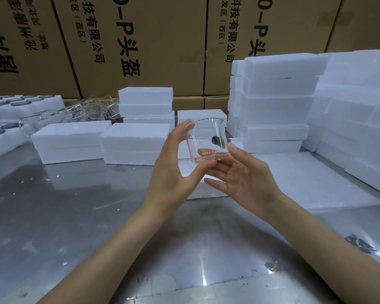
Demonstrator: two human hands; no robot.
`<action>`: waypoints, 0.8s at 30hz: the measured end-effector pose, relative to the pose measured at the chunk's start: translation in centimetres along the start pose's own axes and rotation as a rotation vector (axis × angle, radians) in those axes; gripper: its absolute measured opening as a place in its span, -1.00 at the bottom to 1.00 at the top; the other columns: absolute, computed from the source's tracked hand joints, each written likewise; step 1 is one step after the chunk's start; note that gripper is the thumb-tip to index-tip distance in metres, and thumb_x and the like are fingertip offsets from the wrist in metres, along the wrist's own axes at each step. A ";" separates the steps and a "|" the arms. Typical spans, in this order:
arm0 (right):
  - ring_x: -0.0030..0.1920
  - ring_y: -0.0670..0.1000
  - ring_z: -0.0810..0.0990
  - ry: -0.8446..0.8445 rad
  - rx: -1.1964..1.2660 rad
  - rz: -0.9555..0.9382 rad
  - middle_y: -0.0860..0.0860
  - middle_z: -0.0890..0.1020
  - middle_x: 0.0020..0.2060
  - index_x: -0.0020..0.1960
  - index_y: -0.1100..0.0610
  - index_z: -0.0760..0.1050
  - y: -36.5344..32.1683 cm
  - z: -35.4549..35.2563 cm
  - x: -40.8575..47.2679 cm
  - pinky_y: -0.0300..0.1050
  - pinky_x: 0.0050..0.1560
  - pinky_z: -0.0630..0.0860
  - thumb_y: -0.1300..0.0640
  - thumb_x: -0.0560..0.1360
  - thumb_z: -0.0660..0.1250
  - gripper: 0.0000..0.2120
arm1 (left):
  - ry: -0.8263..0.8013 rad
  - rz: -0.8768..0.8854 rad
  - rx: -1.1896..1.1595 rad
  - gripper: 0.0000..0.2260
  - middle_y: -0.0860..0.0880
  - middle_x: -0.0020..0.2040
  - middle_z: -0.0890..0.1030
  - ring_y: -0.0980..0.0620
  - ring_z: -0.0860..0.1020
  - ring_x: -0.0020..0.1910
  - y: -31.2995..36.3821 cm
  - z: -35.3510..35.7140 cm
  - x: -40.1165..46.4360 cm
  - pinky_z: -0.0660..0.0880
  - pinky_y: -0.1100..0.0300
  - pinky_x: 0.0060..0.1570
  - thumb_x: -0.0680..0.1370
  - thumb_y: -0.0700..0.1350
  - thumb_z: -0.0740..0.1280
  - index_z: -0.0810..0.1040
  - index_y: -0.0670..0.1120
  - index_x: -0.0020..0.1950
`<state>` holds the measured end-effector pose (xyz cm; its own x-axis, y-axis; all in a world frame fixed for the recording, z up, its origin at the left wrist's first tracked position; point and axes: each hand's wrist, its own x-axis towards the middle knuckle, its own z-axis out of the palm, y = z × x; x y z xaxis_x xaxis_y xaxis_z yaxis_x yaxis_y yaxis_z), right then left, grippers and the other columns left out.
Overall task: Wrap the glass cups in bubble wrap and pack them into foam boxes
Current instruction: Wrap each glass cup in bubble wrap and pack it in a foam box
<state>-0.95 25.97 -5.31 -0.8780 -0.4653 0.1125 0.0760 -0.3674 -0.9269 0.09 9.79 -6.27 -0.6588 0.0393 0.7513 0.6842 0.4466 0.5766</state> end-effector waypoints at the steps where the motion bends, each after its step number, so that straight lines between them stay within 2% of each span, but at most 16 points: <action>1: 0.09 -0.01 0.62 -0.007 0.002 0.018 0.08 0.66 0.09 0.18 0.17 0.58 0.0 0.0 0.0 -0.12 0.13 0.54 -0.14 0.40 0.27 -0.50 | 0.037 0.027 0.024 -0.40 0.13 0.36 0.42 0.32 0.39 0.29 -0.1 0.0 0.1 0.30 0.41 0.27 0.45 -0.12 0.49 0.29 0.00 0.40; 3: 0.14 -0.01 0.62 0.031 -0.070 0.017 0.06 0.65 0.13 0.21 0.14 0.56 -0.1 0.2 0.1 -0.11 0.16 0.54 -0.16 0.41 0.27 -0.50 | 0.101 0.071 0.095 -0.42 0.15 0.26 0.44 0.32 0.41 0.23 -0.3 -0.1 0.1 0.29 0.45 0.24 0.43 -0.15 0.51 0.32 -0.01 0.36; 5: 0.11 -0.04 0.63 0.157 -0.219 -0.052 0.01 0.66 0.09 0.20 0.08 0.54 0.0 0.4 0.2 -0.11 0.13 0.52 -0.20 0.43 0.33 -0.53 | 0.134 0.126 0.186 -0.40 0.10 0.22 0.45 0.22 0.42 0.22 -0.5 -0.3 0.2 0.30 0.45 0.23 0.41 -0.18 0.52 0.35 -0.05 0.38; 7: 0.07 -0.10 0.63 0.296 -0.331 -0.142 -0.05 0.65 0.08 0.20 0.05 0.52 0.3 0.6 0.3 -0.06 0.15 0.52 -0.21 0.35 0.37 -0.49 | 0.124 0.183 0.276 -0.39 -0.02 0.22 0.50 0.11 0.42 0.23 -0.7 -0.5 0.4 0.33 0.37 0.24 0.39 -0.25 0.53 0.39 -0.14 0.39; 9: 0.11 -0.14 0.59 0.351 -0.403 -0.194 -0.09 0.58 0.12 0.23 0.01 0.45 0.7 0.8 0.2 -0.04 0.20 0.52 -0.22 0.31 0.45 -0.42 | 0.103 0.239 0.352 -0.39 -0.09 0.20 0.53 0.04 0.43 0.21 -0.7 -0.4 0.4 0.36 0.25 0.23 0.39 -0.29 0.51 0.40 -0.16 0.40; 11: 0.16 -0.15 0.55 0.344 -0.501 -0.220 -0.14 0.52 0.15 0.24 -0.03 0.37 1.1 1.2 0.1 -0.16 0.16 0.51 -0.20 0.26 0.46 -0.38 | 0.083 0.279 0.400 -0.40 -0.11 0.19 0.54 0.00 0.43 0.19 -0.6 -0.1 0.3 0.38 0.14 0.22 0.40 -0.29 0.47 0.39 -0.14 0.42; 13: 0.14 -0.15 0.54 0.352 -0.565 -0.261 -0.14 0.49 0.14 0.17 -0.07 0.33 1.4 1.4 0.1 -0.32 0.00 0.50 -0.17 0.23 0.43 -0.42 | 0.075 0.317 0.442 -0.42 -0.13 0.20 0.54 -0.03 0.42 0.19 -0.5 0.1 0.2 0.42 0.04 0.21 0.41 -0.27 0.42 0.38 -0.13 0.42; 15: 0.11 -0.15 0.56 0.364 -0.552 -0.303 -0.08 0.52 0.09 0.11 -0.05 0.36 1.5 1.3 0.1 -0.38 -0.06 0.48 -0.12 0.23 0.45 -0.47 | 0.067 0.359 0.446 -0.44 -0.15 0.22 0.53 -0.04 0.42 0.20 -0.5 0.2 0.2 0.45 -0.07 0.20 0.44 -0.24 0.41 0.37 -0.18 0.42; 19: 0.07 -0.11 0.61 0.306 -0.298 -0.233 -0.06 0.67 -0.02 0.09 0.07 0.53 0.7 0.6 0.2 -0.15 0.15 0.49 -0.18 0.20 0.41 -0.46 | 0.069 0.262 0.337 -0.27 -0.07 0.40 0.38 0.02 0.34 0.35 -0.2 0.0 0.4 0.36 -0.26 0.28 0.43 -0.01 0.48 0.22 -0.18 0.48; 24: 0.02 -0.06 0.64 0.285 -0.192 -0.210 -0.06 0.69 -0.13 0.00 0.07 0.58 0.2 0.4 0.2 -0.10 0.16 0.49 -0.20 0.13 0.33 -0.47 | 0.092 0.203 0.350 -0.26 -0.07 0.42 0.40 0.00 0.30 0.42 -0.5 -0.6 0.5 0.17 -0.17 0.45 0.40 0.09 0.48 0.29 -0.13 0.47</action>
<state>-0.96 25.45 -5.34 -0.9630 -0.1436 0.2281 -0.1854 -0.2611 -0.9473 -0.38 9.09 -5.97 -0.4799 0.0849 0.8732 0.6393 0.7155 0.2817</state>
